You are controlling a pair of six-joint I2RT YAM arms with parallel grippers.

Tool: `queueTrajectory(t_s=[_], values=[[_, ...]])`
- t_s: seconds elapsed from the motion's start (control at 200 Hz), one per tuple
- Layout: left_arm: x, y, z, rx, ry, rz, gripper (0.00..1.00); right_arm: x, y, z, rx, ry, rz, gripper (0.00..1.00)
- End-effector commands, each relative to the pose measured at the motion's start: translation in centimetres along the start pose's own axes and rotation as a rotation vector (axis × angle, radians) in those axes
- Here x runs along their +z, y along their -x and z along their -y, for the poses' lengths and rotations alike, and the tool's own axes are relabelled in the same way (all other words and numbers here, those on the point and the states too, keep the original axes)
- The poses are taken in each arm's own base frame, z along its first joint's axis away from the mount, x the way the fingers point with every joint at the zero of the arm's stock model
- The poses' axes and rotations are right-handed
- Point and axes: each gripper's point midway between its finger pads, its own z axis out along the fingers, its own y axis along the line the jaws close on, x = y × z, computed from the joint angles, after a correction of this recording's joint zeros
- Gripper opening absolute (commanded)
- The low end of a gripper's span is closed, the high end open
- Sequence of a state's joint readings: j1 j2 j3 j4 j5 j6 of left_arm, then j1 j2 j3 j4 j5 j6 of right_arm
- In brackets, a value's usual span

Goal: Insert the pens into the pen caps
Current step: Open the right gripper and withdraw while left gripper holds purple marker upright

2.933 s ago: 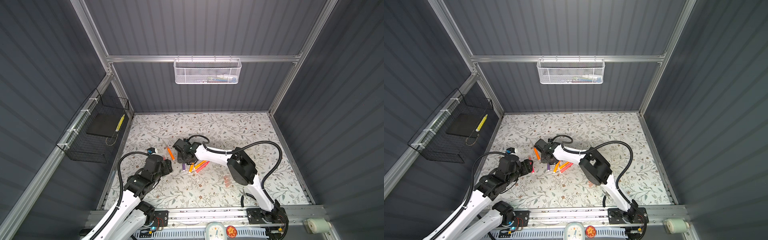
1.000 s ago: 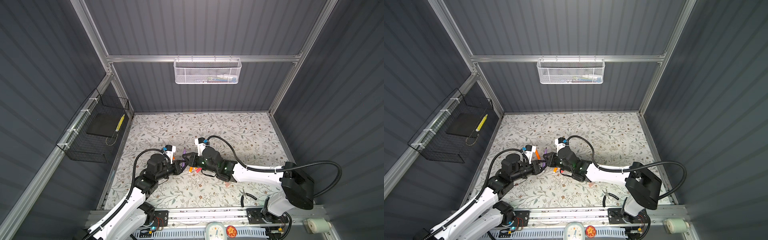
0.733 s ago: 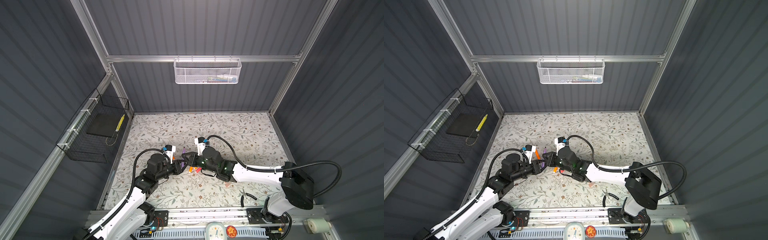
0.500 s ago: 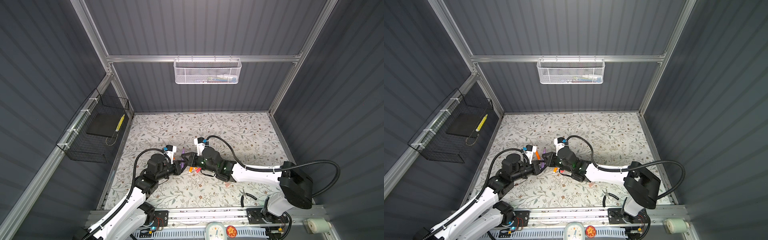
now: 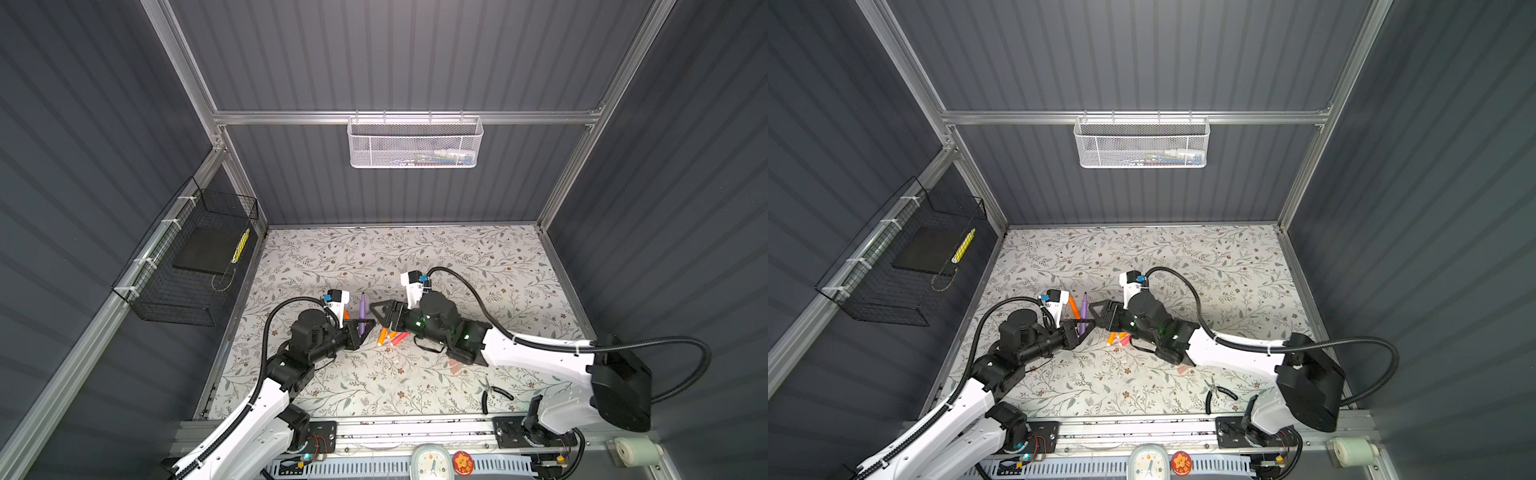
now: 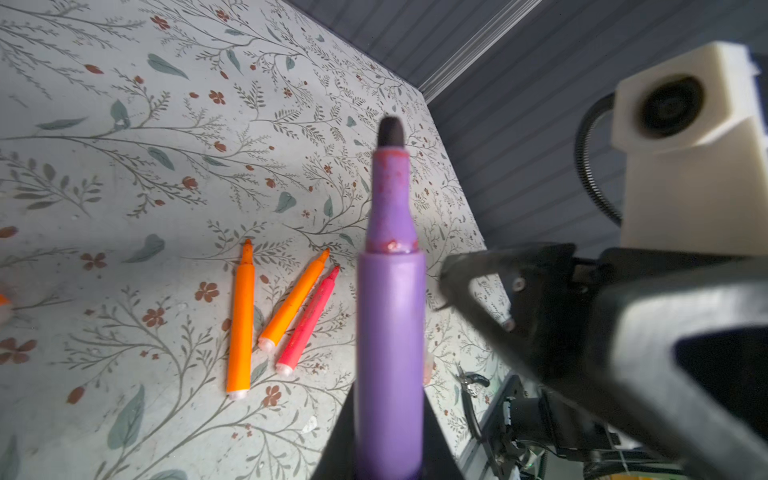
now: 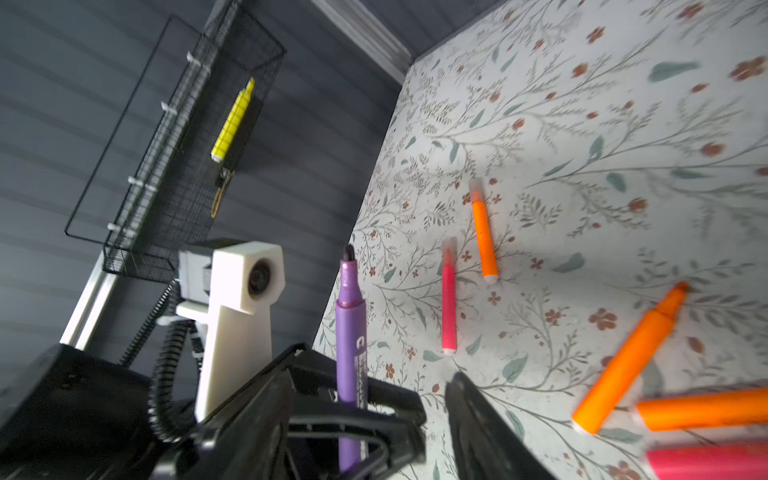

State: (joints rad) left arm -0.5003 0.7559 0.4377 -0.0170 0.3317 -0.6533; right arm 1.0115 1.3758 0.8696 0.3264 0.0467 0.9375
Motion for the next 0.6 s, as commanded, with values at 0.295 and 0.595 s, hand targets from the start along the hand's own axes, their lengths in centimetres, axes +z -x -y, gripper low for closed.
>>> queueTrajectory(t_s=[0.295,0.595], values=[[4.7,8.1,0.6,0.158,0.148,0.037,0.0,-17.8,2.2,13.4,-0.055,-0.61,0.15,0.74],[10.2,5.8,-4.2,0.227,0.231,0.064,0.0,-18.8,-2.7,21.4,0.13,-0.748,-0.079,0.64]])
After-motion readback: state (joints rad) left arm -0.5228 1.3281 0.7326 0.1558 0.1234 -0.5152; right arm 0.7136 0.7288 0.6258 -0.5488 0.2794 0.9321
